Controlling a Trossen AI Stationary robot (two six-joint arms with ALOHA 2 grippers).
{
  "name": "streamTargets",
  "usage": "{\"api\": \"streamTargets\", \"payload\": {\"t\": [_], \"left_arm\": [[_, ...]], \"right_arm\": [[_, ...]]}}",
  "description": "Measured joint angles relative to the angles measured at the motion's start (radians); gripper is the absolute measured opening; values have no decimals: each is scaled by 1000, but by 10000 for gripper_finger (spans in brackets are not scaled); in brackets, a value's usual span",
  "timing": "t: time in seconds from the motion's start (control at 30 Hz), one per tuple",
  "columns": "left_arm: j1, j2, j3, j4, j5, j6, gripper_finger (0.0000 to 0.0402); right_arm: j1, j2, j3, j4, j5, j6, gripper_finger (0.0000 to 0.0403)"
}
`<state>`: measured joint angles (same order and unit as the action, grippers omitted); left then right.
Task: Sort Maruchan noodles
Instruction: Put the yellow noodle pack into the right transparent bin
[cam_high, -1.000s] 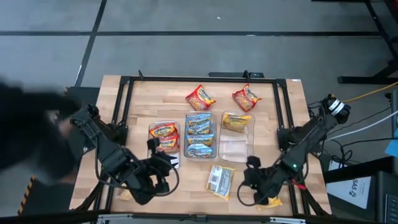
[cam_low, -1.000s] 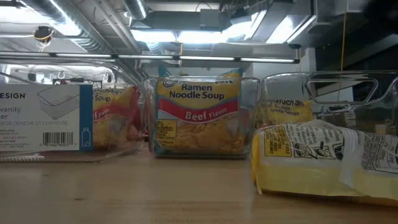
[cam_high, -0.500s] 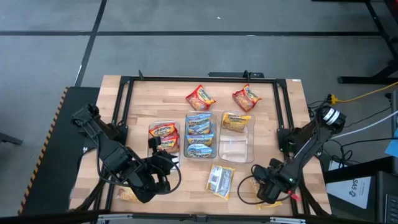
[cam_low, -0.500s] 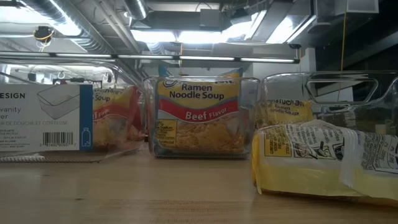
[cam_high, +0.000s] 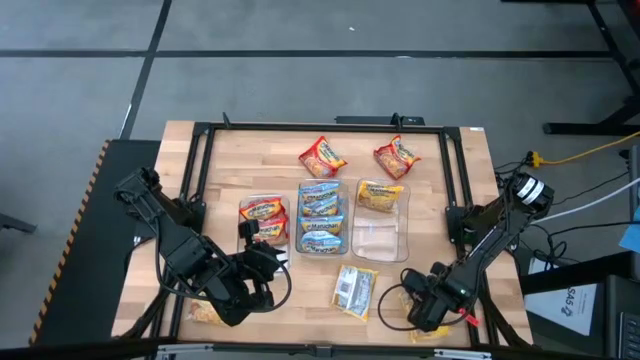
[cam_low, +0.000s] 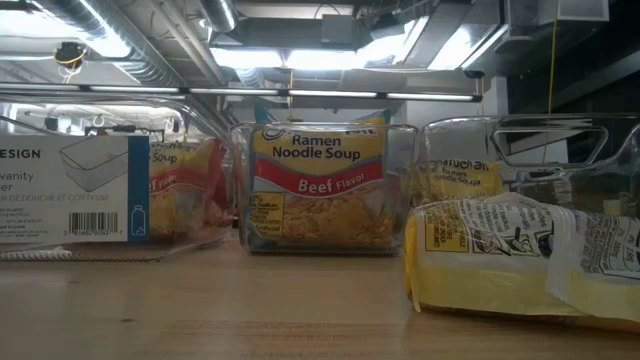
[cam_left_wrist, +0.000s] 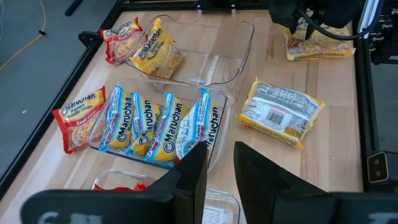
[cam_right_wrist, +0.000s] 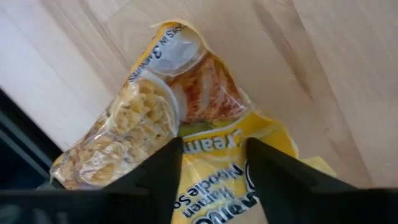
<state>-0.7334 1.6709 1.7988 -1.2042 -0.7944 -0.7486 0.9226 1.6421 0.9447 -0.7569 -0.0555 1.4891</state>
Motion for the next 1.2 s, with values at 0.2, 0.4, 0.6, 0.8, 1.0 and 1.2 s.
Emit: {"api": "streamTargets", "payload": {"t": [0.2,0.4,0.6,0.8,1.0,1.2], "left_arm": [[0,0,0,0,0,0,73],[0,0,0,0,0,0,73],[0,0,0,0,0,0,73],[0,0,0,0,-1,0,73],[0,0,0,0,-1,1,73],[0,0,0,-11,-1,0,73]], "right_arm": [[0,2,-1,0,0,0,71],[0,2,2,-10,7,-14,8],[-22,17,102,-278,-31,-107,2],[-70,10,355,-650,15,-206,1],[-106,-12,559,-801,174,-271,1],[-164,-41,634,-814,416,-387,0]]}}
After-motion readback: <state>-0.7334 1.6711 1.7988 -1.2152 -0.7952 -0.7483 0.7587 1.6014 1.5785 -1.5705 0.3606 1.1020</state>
